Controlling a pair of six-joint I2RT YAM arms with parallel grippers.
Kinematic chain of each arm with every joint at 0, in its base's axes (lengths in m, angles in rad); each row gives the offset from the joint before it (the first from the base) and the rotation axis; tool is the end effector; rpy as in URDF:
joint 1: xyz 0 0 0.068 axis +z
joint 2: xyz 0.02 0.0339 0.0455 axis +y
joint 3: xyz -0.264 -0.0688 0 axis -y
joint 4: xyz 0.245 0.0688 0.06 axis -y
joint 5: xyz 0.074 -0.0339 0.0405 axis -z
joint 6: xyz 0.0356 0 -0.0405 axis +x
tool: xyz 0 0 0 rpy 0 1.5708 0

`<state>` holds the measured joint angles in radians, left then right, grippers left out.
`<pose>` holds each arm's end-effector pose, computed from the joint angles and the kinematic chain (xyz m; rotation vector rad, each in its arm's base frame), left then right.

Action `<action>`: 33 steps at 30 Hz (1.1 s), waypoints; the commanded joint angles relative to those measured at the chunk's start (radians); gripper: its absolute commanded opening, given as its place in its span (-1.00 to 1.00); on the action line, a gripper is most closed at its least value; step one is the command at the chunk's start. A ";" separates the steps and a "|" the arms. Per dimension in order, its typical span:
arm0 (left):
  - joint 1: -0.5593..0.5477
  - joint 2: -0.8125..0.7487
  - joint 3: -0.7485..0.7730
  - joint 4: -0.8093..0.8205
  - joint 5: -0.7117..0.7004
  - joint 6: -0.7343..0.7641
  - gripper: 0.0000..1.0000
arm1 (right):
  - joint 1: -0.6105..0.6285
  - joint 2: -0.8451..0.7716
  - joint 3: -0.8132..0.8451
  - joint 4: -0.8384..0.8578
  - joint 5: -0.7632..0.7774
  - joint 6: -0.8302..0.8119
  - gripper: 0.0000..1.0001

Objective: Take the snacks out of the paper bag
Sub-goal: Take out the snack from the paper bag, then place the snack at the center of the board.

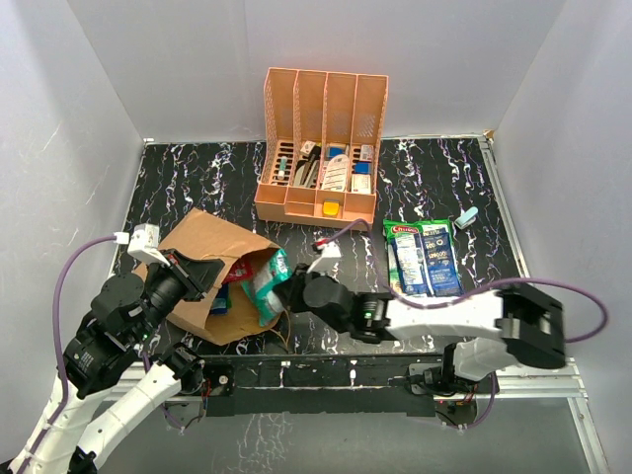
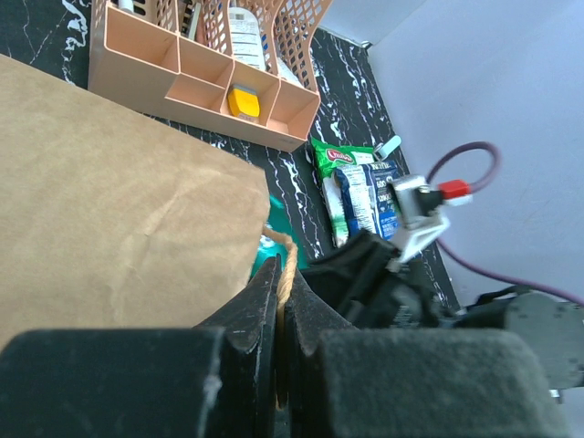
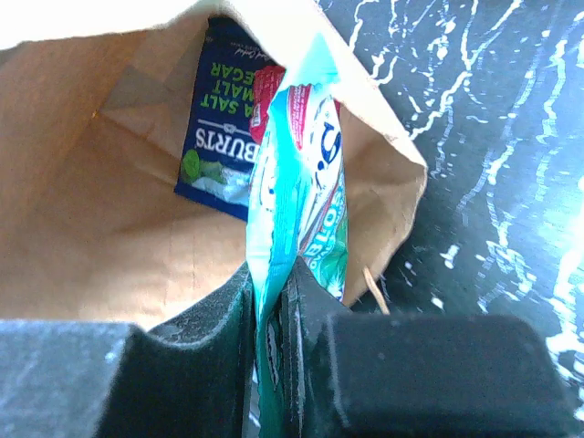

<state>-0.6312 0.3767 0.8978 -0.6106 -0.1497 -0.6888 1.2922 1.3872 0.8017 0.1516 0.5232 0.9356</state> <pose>0.0563 -0.0346 0.3749 -0.1685 1.7267 -0.8677 0.1008 0.2876 0.2436 -0.0184 2.0653 0.9266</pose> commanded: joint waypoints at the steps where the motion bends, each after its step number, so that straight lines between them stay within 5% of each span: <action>1: -0.004 -0.006 -0.005 0.012 -0.009 0.008 -1.00 | 0.002 -0.250 -0.085 -0.113 -0.069 -0.114 -0.85; 7: -0.005 0.002 -0.002 0.016 -0.011 0.008 -1.00 | 0.002 -0.523 -0.137 -0.381 -0.048 -0.166 -0.85; 12: -0.004 0.011 0.002 0.019 -0.010 0.003 -1.00 | 0.002 -0.668 -0.137 -0.616 0.157 -0.031 -0.85; 16: -0.004 0.018 0.002 0.022 -0.006 -0.001 -1.00 | 0.000 -0.679 -0.119 -0.729 0.413 0.126 -0.85; 20: -0.004 0.028 0.007 0.026 0.006 -0.008 -1.00 | -0.080 -0.568 -0.047 -0.754 0.589 0.113 -0.85; 26: -0.004 0.040 0.011 0.028 0.013 -0.014 -1.00 | -0.480 -0.440 0.021 -0.635 0.389 0.045 -0.85; 29: -0.004 0.042 0.019 0.016 0.006 -0.011 -1.00 | -0.581 -0.509 -0.046 -0.378 0.246 -0.056 -0.85; 33: -0.004 0.036 0.020 0.011 0.003 -0.009 -1.00 | -0.760 -0.579 -0.126 -0.267 0.048 0.024 -0.85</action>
<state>-0.6312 0.4103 0.8970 -0.6075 -0.1463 -0.6994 0.6579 0.8829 0.7120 -0.3676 0.7555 0.9287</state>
